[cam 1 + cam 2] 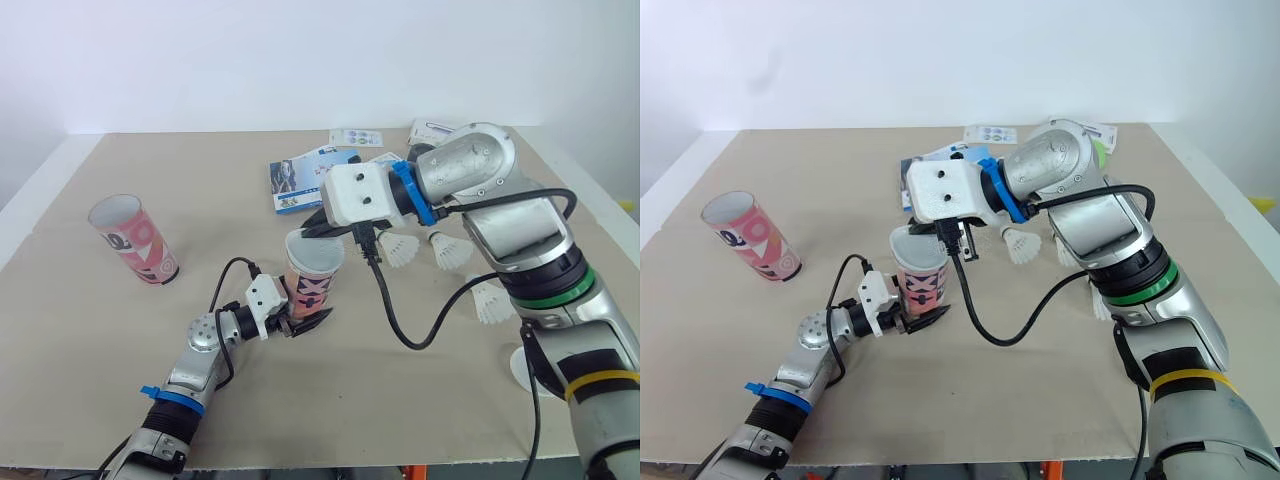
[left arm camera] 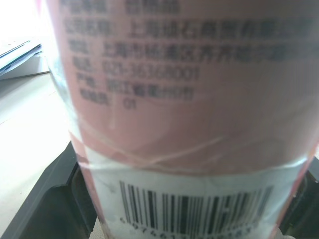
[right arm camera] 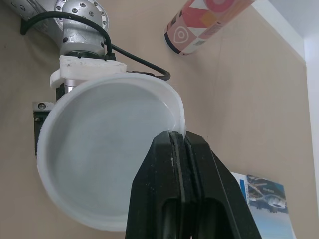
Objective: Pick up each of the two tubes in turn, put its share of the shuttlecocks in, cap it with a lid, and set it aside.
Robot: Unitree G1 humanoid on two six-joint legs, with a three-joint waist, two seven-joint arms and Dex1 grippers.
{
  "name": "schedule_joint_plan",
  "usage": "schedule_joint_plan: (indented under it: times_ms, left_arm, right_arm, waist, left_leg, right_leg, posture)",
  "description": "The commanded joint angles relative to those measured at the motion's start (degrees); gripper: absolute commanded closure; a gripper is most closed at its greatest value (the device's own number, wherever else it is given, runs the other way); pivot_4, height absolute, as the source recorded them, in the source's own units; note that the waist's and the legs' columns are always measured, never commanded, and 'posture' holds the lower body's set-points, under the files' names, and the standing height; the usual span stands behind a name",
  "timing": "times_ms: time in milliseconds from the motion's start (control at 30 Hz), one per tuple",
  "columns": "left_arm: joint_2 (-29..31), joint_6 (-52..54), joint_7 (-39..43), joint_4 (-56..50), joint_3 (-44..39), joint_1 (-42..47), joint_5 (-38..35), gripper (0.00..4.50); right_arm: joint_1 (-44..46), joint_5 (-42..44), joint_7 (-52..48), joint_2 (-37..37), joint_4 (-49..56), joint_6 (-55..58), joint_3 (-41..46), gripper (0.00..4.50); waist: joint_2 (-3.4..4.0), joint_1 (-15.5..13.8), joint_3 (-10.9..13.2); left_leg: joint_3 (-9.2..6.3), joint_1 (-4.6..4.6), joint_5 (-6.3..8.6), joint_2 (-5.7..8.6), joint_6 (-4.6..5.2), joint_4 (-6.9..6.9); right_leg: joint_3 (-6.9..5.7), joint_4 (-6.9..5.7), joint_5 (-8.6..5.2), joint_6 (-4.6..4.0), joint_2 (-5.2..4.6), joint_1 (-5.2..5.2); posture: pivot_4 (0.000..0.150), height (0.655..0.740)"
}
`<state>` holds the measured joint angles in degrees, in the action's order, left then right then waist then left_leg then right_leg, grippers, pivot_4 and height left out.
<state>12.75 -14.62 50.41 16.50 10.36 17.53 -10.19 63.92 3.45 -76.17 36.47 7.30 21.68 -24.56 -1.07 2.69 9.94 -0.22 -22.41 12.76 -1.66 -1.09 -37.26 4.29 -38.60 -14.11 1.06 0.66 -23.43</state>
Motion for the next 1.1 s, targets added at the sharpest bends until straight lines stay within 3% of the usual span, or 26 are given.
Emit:
schedule_joint_plan:
  times_ms: [33, 200, 300, 567, 600, 667, 700, 800, 833, 867, 933, 1000, 1100]
  left_arm:
    - [0.22, 0.48, -0.6, 2.81, -0.26, -0.87, 0.44, 0.5]
    - [0.17, 0.4, -0.66, 3.05, -0.33, -0.62, 0.44, 0.5]
    - [0.18, 0.36, -0.65, 3.04, -0.35, -0.6, 0.43, 0.5]
    - [0.16, 0.21, -0.61, 2.93, -0.33, -0.72, 0.39, 0.5]
    - [0.16, 0.18, -0.6, 2.91, -0.33, -0.76, 0.39, 0.5]
    - [0.19, 0.2, -0.61, 2.88, -0.38, -0.79, 0.35, 0.5]
    - [0.21, 0.23, -0.61, 2.83, -0.4, -0.82, 0.34, 0.5]
    - [0.25, 0.34, -0.62, 2.74, -0.42, -0.85, 0.28, 0.5]
    - [0.2, 0.38, -0.66, 2.77, -0.41, -0.81, 0.29, 0.5]
    - [0.17, 0.41, -0.7, 2.81, -0.41, -0.78, 0.3, 0.5]
    - [0.11, 0.44, -0.75, 2.69, -0.38, -0.89, 0.29, 0.5]
    - [0.11, 0.5, -0.81, 2.48, -0.34, -1.09, 0.31, 0.5]
    - [0.17, 0.75, -0.87, 2.23, -0.36, -1.3, 0.29, 0.5]
  right_arm:
    - [-0.81, -1.63, -1.09, 0.49, 1.42, -2.56, -1.14, 4.46]
    - [-1.71, -3.34, -1.25, 0.59, 0.86, -4.96, -1.67, 4.46]
    - [-2.06, -3.33, -1.86, 0.58, 1.11, -4.74, -1.62, 3.57]
    - [-2.59, -3.36, -1.98, 0.15, 1.62, -4.4, -1.17, 0.2]
    - [-2.0, -2.66, -1.66, -0.42, 1.12, -3.95, -0.32, 0.09]
    - [-0.08, -0.69, -1.6, -1.24, -0.01, -2.54, 1.9, 0.09]
    - [0.91, 0.24, -1.5, -1.64, -0.57, -2.17, 3.05, 0.34]
    - [2.75, 3.78, -2.58, -1.92, -0.68, 0.71, 5.53, 1.45]
    - [2.67, 4.7, -3.38, -1.54, -0.35, 1.51, 5.57, 2.06]
    - [2.44, 5.24, -3.95, -1.22, -0.08, 1.96, 5.42, 2.19]
    - [0.95, 4.83, -4.21, -0.74, 0.54, 2.25, 4.0, 3.03]
    - [-0.81, 3.06, -4.33, 0.13, 1.01, 1.35, 1.92, 4.16]
    - [-2.68, 0.91, -3.79, 0.34, 1.87, 0.7, -0.59, 4.35]
  waist:
    - [0.0, 0.0, 0.0]
    - [0.02, 0.0, -0.01]
    - [0.02, 0.0, -0.01]
    - [0.13, 0.0, -0.08]
    - [0.13, 0.0, -0.09]
    - [0.16, 0.01, -0.1]
    - [0.16, 0.01, -0.1]
    - [0.16, 0.0, -0.08]
    - [0.16, 0.0, -0.08]
    - [0.16, 0.0, -0.08]
    - [0.15, -0.01, -0.08]
    - [0.15, -0.04, -0.08]
    - [0.17, -0.03, -0.09]
  left_leg:
    - [0.0, 0.0, 0.0, 0.0, 0.0, 0.0]
    - [0.0, 0.02, 0.0, 0.0, 0.0, 0.01]
    - [0.0, 0.04, 0.0, 0.0, 0.0, 0.01]
    - [0.0, 0.09, 0.0, -0.01, 0.0, 0.03]
    - [0.0, 0.09, 0.0, -0.01, 0.0, 0.04]
    - [0.01, 0.09, 0.0, -0.01, 0.0, 0.08]
    - [0.01, 0.09, 0.0, -0.01, 0.0, 0.1]
    - [0.0, 0.03, -0.01, -0.01, 0.01, 0.13]
    - [0.0, 0.02, -0.01, -0.01, 0.01, 0.21]
    - [0.0, 0.02, -0.01, -0.01, 0.01, 0.24]
    - [-0.01, 0.02, -0.01, -0.01, 0.01, 0.36]
    - [-0.01, 0.01, -0.01, 0.01, 0.01, 0.49]
    - [0.01, -0.02, -0.01, 0.02, 0.01, 0.6]
  right_leg:
    - [0.0, 0.0, 0.0, 0.0, 0.0, 0.0]
    - [-0.01, 0.03, 0.0, 0.0, 0.0, 0.02]
    - [-0.01, 0.03, 0.0, 0.0, -0.01, 0.04]
    - [-0.01, 0.06, 0.0, 0.0, -0.01, 0.07]
    - [-0.01, 0.07, 0.0, 0.0, -0.01, 0.07]
    - [-0.01, 0.12, 0.0, 0.0, -0.01, 0.08]
    - [-0.01, 0.12, 0.01, 0.01, -0.01, 0.07]
    - [-0.01, 0.15, 0.02, 0.01, -0.01, 0.02]
    - [-0.01, 0.25, 0.03, 0.02, -0.01, 0.03]
    - [-0.01, 0.28, 0.04, 0.02, -0.01, 0.03]
    - [-0.02, 0.41, 0.05, 0.03, -0.01, 0.06]
    - [-0.02, 0.49, 0.04, 0.02, -0.04, 0.04]
    - [0.0, 0.52, 0.03, 0.0, -0.04, -0.02]
  posture:
    - [0.15, 0.74]
    - [0.15, 0.74]
    - [0.15, 0.74]
    - [0.15, 0.74]
    - [0.15, 0.74]
    - [0.15, 0.74]
    - [0.15, 0.74]
    - [0.15, 0.74]
    - [0.15, 0.74]
    - [0.15, 0.74]
    - [0.15, 0.74]
    - [0.15, 0.74]
    - [0.15, 0.74]
